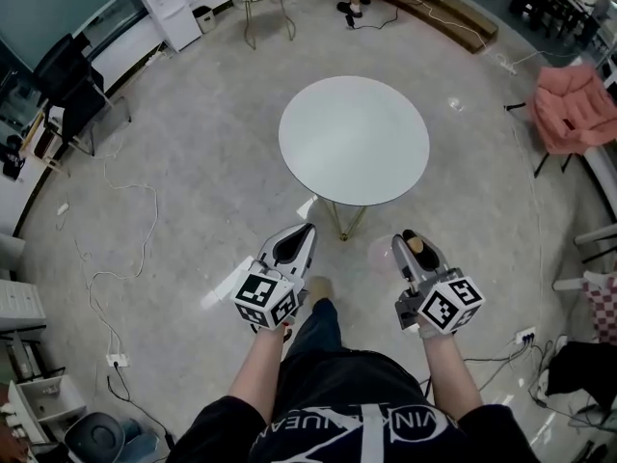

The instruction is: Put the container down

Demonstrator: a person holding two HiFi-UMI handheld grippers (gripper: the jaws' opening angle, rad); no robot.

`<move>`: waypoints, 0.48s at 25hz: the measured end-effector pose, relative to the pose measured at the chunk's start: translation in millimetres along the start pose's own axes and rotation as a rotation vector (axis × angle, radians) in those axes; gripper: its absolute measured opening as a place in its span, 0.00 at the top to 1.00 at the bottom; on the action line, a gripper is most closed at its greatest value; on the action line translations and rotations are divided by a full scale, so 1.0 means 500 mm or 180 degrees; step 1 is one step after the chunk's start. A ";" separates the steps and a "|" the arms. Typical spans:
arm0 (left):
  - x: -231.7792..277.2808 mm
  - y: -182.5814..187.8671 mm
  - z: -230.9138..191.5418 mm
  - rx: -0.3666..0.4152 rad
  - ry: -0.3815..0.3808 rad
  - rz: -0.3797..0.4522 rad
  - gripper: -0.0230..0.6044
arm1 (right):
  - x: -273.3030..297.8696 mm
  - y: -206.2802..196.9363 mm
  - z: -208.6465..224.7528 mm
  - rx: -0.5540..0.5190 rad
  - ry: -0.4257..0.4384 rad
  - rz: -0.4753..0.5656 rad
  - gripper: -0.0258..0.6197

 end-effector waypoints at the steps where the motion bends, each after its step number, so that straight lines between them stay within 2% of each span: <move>1: 0.012 0.005 -0.007 0.0002 -0.0025 -0.0008 0.94 | 0.007 0.004 0.006 0.0003 -0.0016 0.0004 0.77; 12: 0.149 0.054 -0.091 0.0007 -0.0265 -0.0162 0.94 | 0.101 0.063 0.075 0.0114 -0.0195 0.0057 0.77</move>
Point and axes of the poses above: the fingertips, and each gripper's own axes: x forward along the fingers, z to its right, y out of its top, the point moved 7 cm from there along -x, backward along the fingers, and after that the axes turned 8 degrees about -z, right-handed, at the moved point
